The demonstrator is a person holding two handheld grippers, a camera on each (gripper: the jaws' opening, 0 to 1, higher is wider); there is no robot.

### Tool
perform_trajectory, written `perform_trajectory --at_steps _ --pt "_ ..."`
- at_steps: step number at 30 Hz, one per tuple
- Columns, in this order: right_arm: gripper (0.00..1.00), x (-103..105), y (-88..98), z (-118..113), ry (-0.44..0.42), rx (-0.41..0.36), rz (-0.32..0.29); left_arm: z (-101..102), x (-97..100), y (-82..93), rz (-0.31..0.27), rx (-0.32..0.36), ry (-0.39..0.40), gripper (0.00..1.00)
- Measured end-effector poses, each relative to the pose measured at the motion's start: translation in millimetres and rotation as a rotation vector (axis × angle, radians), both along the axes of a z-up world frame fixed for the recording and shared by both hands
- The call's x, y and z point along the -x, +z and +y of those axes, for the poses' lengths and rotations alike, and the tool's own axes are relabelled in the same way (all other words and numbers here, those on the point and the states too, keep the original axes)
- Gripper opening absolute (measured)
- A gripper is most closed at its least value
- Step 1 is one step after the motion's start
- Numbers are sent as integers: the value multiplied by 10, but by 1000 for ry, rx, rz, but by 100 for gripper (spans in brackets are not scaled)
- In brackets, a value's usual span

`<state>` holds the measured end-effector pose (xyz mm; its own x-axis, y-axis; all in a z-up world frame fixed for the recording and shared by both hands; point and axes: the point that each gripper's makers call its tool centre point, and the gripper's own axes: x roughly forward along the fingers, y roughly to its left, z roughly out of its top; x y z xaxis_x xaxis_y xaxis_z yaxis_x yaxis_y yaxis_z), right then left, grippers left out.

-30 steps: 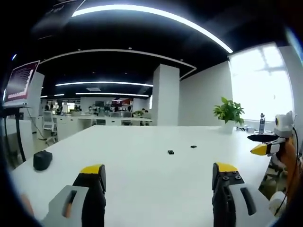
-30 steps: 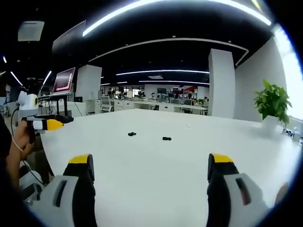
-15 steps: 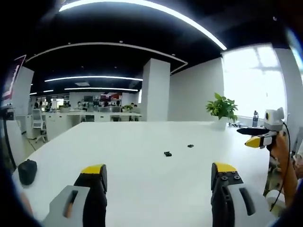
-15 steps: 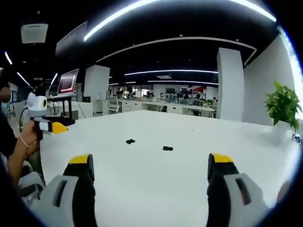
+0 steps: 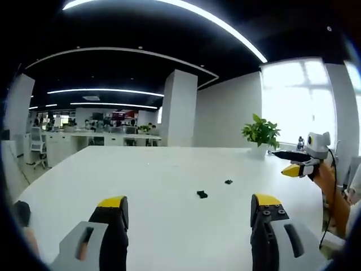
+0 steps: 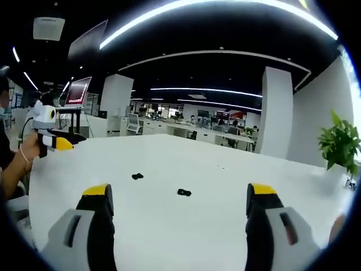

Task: Snap the two parts of the plastic buckle together until the buckle closes and remains connected.

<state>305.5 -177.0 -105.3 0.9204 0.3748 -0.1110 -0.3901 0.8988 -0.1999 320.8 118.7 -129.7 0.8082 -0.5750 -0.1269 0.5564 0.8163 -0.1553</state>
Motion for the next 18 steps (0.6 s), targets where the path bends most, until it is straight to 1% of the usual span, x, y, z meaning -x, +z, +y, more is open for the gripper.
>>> perform_trajectory --at_steps 2,3,7,10,16,18 --pt "94 -56 5 20 27 -10 3 -15 -49 -19 9 -8 -14 89" --pt "92 -80 18 37 42 -26 0 -20 -71 -27 11 -11 -20 89" --pt "92 -199 0 79 94 -47 19 -54 -148 -44 26 -13 -47 88" --pt "92 -265 -32 103 115 -38 34 -87 -181 -45 28 -17 -62 88" --pt "91 -339 -76 125 149 12 34 -167 -217 -86 38 -42 -101 86" --pt "90 -368 -114 117 157 14 50 -184 -216 -113 45 -55 -111 86"
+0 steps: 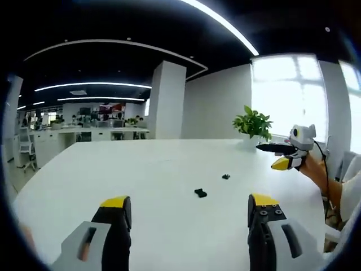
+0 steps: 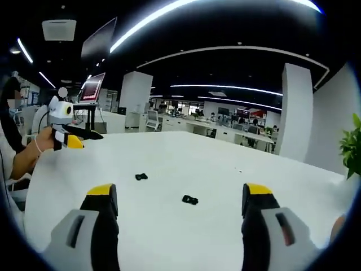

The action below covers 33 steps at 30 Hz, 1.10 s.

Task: Snap the two parts of the plastic buckle together until the buckle closes and remains connected.

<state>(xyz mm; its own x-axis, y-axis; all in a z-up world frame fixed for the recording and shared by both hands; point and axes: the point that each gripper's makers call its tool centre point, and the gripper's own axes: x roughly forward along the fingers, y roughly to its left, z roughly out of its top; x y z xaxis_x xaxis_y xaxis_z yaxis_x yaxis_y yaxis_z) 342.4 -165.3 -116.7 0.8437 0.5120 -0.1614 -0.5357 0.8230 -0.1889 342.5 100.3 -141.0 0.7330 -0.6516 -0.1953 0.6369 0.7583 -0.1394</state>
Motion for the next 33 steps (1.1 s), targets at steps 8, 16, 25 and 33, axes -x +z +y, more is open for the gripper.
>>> perform_trajectory --at_steps 8,16,25,33 --pt "89 -98 -161 -47 34 13 41 47 -55 -24 2 1 14 85" --pt "83 -118 -204 -98 48 2 50 -43 -129 0 -26 -21 -21 84" --pt "82 -50 -204 -110 70 -38 63 -270 -137 -66 -20 -70 -149 83" --pt "80 73 -213 -138 73 -49 65 -350 -248 -159 -35 -71 -223 81"
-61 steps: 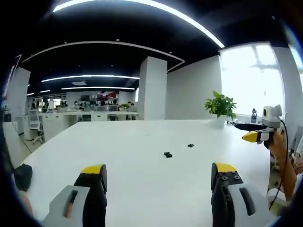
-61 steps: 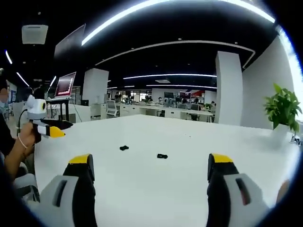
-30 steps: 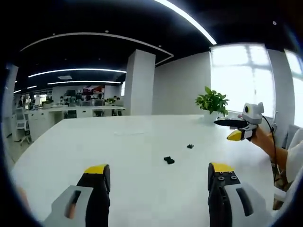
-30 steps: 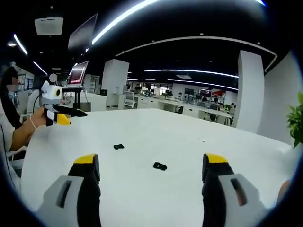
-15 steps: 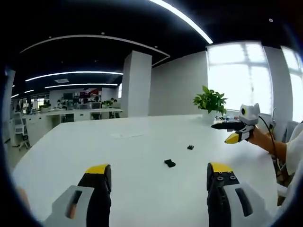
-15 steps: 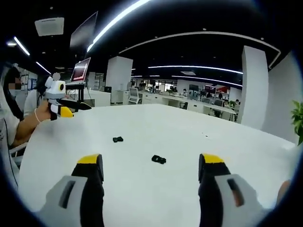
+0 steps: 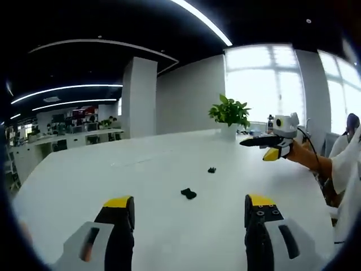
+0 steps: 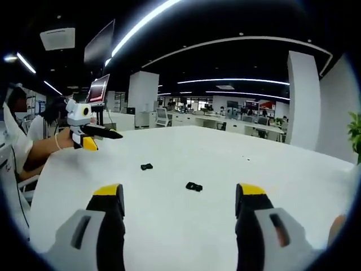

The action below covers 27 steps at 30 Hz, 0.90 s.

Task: Snap the two parts of the plastic buckle together until the buckle closes and remains connected.

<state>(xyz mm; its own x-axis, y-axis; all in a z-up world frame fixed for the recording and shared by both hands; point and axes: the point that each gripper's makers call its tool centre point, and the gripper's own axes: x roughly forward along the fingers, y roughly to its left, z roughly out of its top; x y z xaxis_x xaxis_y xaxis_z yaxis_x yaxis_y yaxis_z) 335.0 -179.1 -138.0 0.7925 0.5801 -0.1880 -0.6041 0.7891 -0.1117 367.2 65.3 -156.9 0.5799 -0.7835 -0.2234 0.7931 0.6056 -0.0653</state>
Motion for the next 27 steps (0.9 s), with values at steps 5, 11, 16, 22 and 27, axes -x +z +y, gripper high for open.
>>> perform_trajectory --at_steps 5,11,16,22,27 --pt "79 74 -25 4 8 -23 12 -57 -100 -25 -26 0 -50 75" --pt "78 181 -74 28 19 -12 17 -151 -225 -70 -35 21 -112 59" --pt "78 271 -68 62 27 -15 18 -226 -316 -98 -26 31 -135 58" --pt "78 333 -74 73 35 -16 17 -312 -344 -69 -55 48 -172 51" --pt "78 333 -112 70 37 -24 27 -386 -361 -52 -36 69 -195 47"
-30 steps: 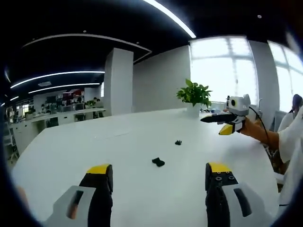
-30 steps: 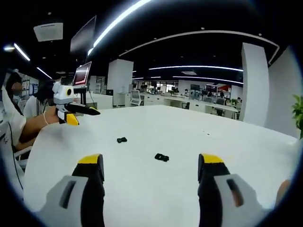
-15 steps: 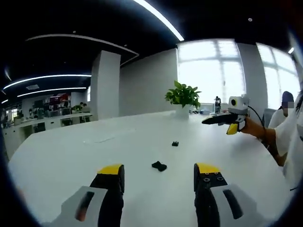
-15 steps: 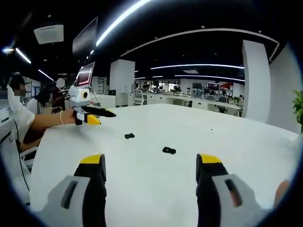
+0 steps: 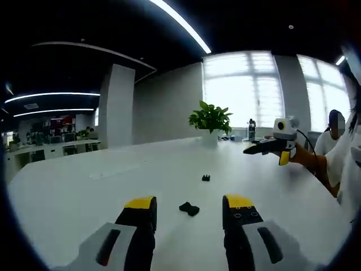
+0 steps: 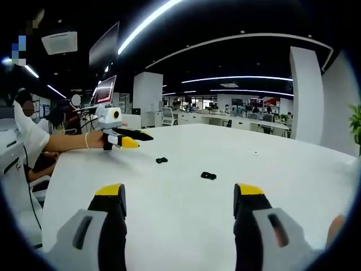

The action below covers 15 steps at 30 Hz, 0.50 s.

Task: Snap the two parts of the plastic buckle together until the buckle closes and remains connected.

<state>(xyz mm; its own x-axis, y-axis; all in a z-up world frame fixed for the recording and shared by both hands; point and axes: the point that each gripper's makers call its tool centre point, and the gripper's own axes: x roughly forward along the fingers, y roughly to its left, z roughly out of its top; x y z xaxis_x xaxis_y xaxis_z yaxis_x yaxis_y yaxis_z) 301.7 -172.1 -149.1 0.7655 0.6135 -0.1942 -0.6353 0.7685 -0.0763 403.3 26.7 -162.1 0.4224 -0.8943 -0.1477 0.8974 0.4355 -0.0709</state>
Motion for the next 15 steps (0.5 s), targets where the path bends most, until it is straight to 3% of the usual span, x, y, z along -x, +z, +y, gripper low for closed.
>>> perform_trajectory --at_steps 7,10,15 --pt "78 12 8 50 10 -12 -3 -95 -37 -49 10 -28 -32 47" --pt "79 26 40 92 21 -9 -12 -147 -34 -108 25 -51 -49 51" --pt "81 55 33 146 49 2 -8 -223 -41 -213 9 -103 -81 51"
